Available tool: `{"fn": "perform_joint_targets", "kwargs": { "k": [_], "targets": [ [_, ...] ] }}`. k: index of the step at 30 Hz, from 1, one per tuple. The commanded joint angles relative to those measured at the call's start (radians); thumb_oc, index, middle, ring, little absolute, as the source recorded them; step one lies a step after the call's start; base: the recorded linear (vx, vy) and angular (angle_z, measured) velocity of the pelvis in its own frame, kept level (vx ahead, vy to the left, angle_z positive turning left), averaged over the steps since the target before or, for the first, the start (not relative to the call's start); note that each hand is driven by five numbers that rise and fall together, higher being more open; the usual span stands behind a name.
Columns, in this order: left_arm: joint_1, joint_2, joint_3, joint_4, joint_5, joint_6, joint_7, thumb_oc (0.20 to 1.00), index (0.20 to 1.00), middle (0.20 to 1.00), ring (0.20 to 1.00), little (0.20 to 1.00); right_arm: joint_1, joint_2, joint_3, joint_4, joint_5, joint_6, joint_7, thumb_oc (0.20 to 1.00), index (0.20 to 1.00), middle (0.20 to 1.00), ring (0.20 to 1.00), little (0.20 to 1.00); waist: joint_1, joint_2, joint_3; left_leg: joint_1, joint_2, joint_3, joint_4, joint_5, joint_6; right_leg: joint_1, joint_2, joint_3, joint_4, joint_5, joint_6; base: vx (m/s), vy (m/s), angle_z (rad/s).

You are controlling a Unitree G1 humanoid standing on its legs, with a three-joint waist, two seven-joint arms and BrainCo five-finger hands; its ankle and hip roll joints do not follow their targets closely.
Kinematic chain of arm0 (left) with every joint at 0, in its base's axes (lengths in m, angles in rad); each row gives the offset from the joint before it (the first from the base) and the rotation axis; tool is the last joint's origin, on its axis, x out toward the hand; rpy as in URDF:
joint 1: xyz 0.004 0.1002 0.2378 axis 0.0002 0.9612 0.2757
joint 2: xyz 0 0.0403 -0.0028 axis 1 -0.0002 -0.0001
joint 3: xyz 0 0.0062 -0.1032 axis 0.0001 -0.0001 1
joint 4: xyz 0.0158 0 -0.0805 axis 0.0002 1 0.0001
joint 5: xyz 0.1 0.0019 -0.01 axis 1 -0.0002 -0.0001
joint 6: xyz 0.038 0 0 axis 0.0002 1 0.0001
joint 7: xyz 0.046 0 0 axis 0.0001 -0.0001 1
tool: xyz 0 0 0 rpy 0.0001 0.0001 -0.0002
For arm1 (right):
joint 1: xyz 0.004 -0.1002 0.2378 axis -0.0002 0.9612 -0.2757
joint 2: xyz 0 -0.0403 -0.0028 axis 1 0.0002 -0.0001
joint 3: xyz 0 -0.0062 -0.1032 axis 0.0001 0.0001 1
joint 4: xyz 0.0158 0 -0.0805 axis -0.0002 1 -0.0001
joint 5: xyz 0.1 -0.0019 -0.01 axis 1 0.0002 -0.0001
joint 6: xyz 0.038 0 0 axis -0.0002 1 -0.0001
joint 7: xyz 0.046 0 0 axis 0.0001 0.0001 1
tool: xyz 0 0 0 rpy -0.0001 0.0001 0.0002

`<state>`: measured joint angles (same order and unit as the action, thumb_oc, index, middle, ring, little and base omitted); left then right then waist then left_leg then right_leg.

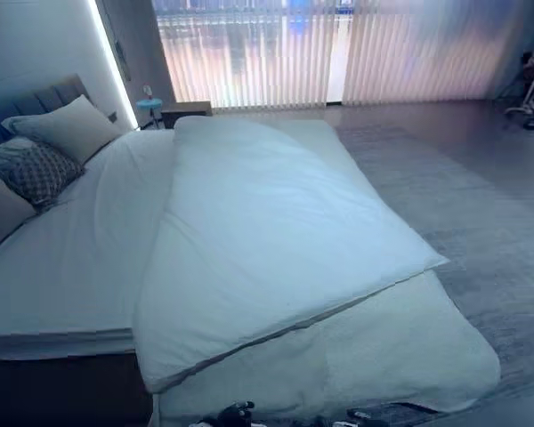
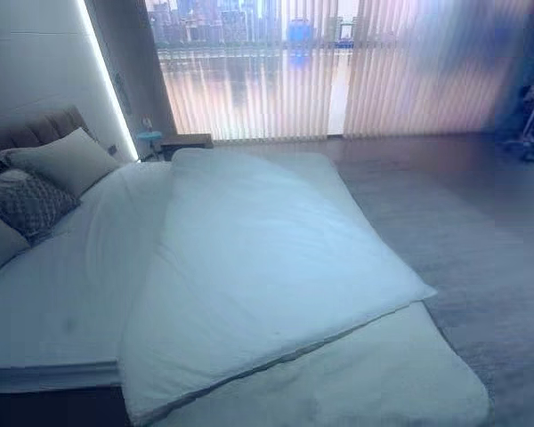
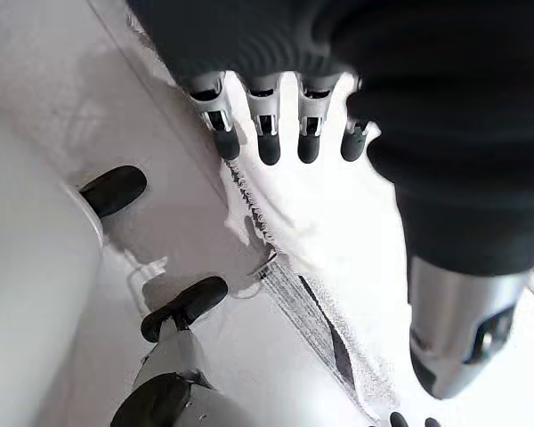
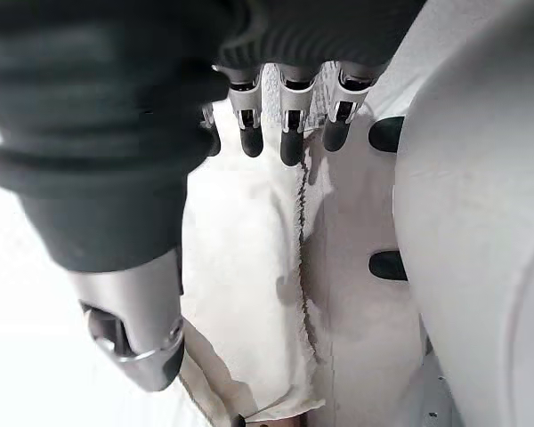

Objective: Make the bed

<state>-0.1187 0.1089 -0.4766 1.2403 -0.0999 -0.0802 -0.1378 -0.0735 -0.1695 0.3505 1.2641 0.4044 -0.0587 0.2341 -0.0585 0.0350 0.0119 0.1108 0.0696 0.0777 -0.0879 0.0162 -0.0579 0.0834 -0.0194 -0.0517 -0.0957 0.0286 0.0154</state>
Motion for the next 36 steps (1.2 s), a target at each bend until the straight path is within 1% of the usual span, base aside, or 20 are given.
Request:
{"fn": "perform_joint_targets", "kwargs": {
  "k": [1,6,10,11,12,18,20,23,26,27,30,36],
  "targets": [
    [-0.067,-0.029,0.016,0.072,0.004,-0.029,-0.009,1.000,1.000,1.000,1.000,1.000,-0.032,0.048,0.011,0.063,0.007,-0.017,0.006,1.000,1.000,1.000,1.000,1.000,0.018,-0.046,-0.020,-0.051,-0.039,-0.054,0.001,-0.020,0.041,-0.028,-0.063,-0.009,0.008,-0.017,0.096,-0.09,0.005,-0.01],
    [-0.056,-0.034,0.035,0.090,0.021,-0.030,-0.004,1.000,1.000,1.000,1.000,1.000,-0.027,0.055,0.016,0.072,-0.016,-0.022,0.004,1.000,1.000,1.000,1.000,1.000,0.033,-0.044,-0.016,-0.061,-0.049,-0.072,0.001,-0.018,0.045,-0.033,-0.069,-0.020,0.008,-0.014,0.099,-0.01,0.002,0.01],
    [-0.055,-0.032,0.050,0.094,0.009,-0.033,0.020,1.000,1.000,1.000,1.000,1.000,-0.030,0.058,0.022,0.072,-0.022,-0.021,0.002,1.000,1.000,1.000,1.000,1.000,0.042,-0.046,-0.005,-0.079,-0.050,-0.087,0.001,-0.009,0.043,-0.041,-0.068,-0.028,0.008,-0.010,0.097,-0.03,-0.006,0.04],
    [-0.059,-0.032,0.049,0.095,0.012,-0.034,0.023,1.000,1.000,1.000,1.000,1.000,-0.031,0.057,0.020,0.073,-0.023,-0.022,0.001,1.000,1.000,1.000,1.000,1.000,0.042,-0.045,-0.001,-0.083,-0.050,-0.088,0.001,-0.005,0.040,-0.041,-0.068,-0.034,0.008,-0.010,0.097,-0.05,-0.011,0.13],
    [-0.072,-0.031,0.043,0.094,0.019,-0.032,0.026,1.000,1.000,1.000,1.000,1.000,-0.033,0.055,0.009,0.070,-0.013,-0.027,-0.006,1.000,1.000,1.000,1.000,1.000,0.036,-0.044,0.008,-0.094,-0.046,-0.092,0.001,0.002,0.022,-0.038,-0.071,-0.062,0.008,-0.012,0.095,-0.04,-0.004,0.18],
    [-0.088,-0.033,0.037,0.093,0.009,-0.027,0.027,1.000,1.000,1.000,1.000,1.000,-0.031,0.050,-0.003,0.054,-0.003,-0.034,-0.015,1.000,1.000,1.000,1.000,1.000,0.022,-0.044,0.004,-0.085,-0.036,-0.080,0.001,-0.006,0.015,-0.026,-0.075,-0.081,0.008,-0.014,0.099,0.02,0.013,0.20],
    [-0.092,-0.032,0.033,0.093,0.011,-0.027,0.023,1.000,1.000,1.000,1.000,1.000,-0.030,0.050,-0.002,0.049,-0.001,-0.032,-0.012,1.000,1.000,1.000,1.000,1.000,0.016,-0.048,0.003,-0.080,-0.031,-0.072,0.001,-0.008,0.013,-0.022,-0.074,-0.080,0.008,-0.017,0.098,0.04,0.012,0.02],
    [-0.097,-0.029,0.035,0.095,0.008,-0.027,0.025,1.000,1.000,1.000,1.000,1.000,-0.031,0.051,0.005,0.058,-0.007,-0.030,-0.011,1.000,1.000,1.000,1.000,1.000,0.019,-0.055,0.002,-0.072,-0.028,-0.070,0.001,-0.013,0.015,-0.016,-0.075,-0.080,0.008,-0.019,0.097,0.04,0.000,0.00],
    [-0.099,-0.031,0.036,0.098,0.005,-0.027,0.028,1.000,1.000,1.000,1.000,1.000,-0.032,0.052,-0.006,0.069,0.005,-0.033,-0.017,1.000,1.000,1.000,1.000,1.000,0.020,-0.056,0.000,-0.063,-0.030,-0.070,0.001,-0.018,0.019,-0.008,-0.076,-0.079,0.008,-0.022,0.098,0.04,0.002,0.00],
    [-0.100,-0.033,0.038,0.100,0.001,-0.025,0.030,1.000,1.000,1.000,1.000,1.000,-0.034,0.053,-0.016,0.071,0.023,-0.033,-0.023,1.000,1.000,1.000,1.000,1.000,0.019,-0.054,0.000,-0.058,-0.029,-0.067,0.001,-0.019,0.020,-0.006,-0.077,-0.076,0.008,-0.024,0.097,0.00,0.000,0.00],
    [-0.102,-0.034,0.037,0.100,-0.001,-0.024,0.028,1.000,1.000,1.000,1.000,1.000,-0.035,0.056,-0.017,0.076,0.025,-0.031,-0.024,1.000,1.000,1.000,1.000,1.000,0.018,-0.052,-0.002,-0.053,-0.029,-0.064,0.001,-0.023,0.020,-0.002,-0.078,-0.073,0.008,-0.026,0.099,0.03,0.007,0.00],
    [-0.103,-0.039,0.035,0.107,0.012,-0.016,0.024,1.000,1.000,1.000,1.000,1.000,-0.034,0.054,-0.019,0.082,0.028,-0.024,-0.023,1.000,1.000,1.000,1.000,1.000,0.016,-0.039,0.004,-0.048,-0.033,-0.055,0.001,-0.023,0.020,-0.001,-0.084,-0.072,0.008,-0.027,0.100,0.01,0.002,0.00]
  ]
}}
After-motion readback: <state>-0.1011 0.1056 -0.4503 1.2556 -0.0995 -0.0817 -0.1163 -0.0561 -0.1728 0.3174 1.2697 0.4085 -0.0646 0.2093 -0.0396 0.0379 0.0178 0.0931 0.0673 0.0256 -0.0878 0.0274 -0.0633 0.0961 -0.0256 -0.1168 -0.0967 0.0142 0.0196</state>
